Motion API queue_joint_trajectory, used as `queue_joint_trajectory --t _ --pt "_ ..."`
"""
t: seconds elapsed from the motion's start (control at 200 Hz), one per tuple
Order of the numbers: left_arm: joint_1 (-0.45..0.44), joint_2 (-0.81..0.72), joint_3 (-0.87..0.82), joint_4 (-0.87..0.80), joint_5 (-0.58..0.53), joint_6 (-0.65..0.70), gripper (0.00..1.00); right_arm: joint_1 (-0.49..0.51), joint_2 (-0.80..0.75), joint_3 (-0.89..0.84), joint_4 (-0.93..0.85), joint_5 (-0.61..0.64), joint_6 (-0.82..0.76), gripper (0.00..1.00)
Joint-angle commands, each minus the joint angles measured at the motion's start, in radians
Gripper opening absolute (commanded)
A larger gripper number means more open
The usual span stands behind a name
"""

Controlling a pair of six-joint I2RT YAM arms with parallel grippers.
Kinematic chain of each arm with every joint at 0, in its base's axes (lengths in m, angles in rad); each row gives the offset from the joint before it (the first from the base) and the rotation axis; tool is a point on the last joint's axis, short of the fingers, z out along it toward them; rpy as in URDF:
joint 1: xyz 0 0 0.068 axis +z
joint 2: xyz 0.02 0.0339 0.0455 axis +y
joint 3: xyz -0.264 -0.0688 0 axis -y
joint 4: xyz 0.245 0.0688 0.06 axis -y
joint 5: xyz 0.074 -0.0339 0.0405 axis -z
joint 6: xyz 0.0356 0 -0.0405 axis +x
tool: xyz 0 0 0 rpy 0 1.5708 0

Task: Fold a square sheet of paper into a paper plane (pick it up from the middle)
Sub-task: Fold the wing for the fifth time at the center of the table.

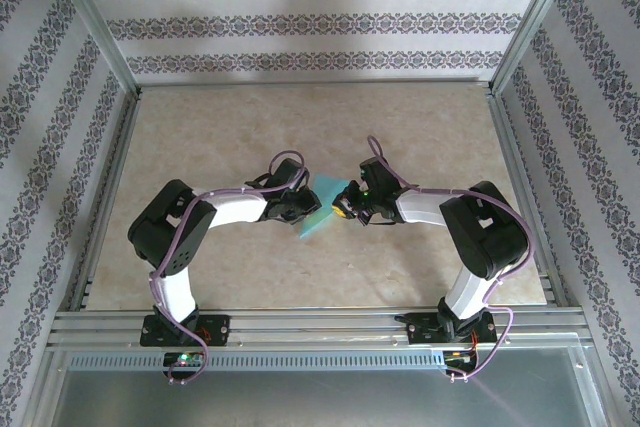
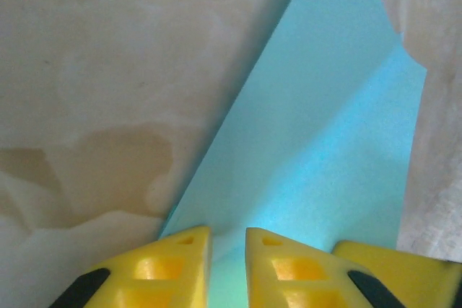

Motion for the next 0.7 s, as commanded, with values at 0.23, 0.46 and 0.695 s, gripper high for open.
queue_joint_trajectory --t 0.23,0.46,0.695 --pt "-0.02 -0.164 -0.052 0.073 -0.036 0.508 0.55 -0.047 -0.121 -0.019 -0.076 0.057 0.001 0.0" --pt "-0.13 -0.194 -0.128 0.176 -0.164 0.838 0.67 -0.067 -0.142 -0.02 -0.114 0.058 0.055 0.0" --pt "-0.198 -0.141 -0.185 0.336 -0.221 1.047 0.66 -0.074 -0.147 -0.016 -0.129 0.057 0.085 0.0"
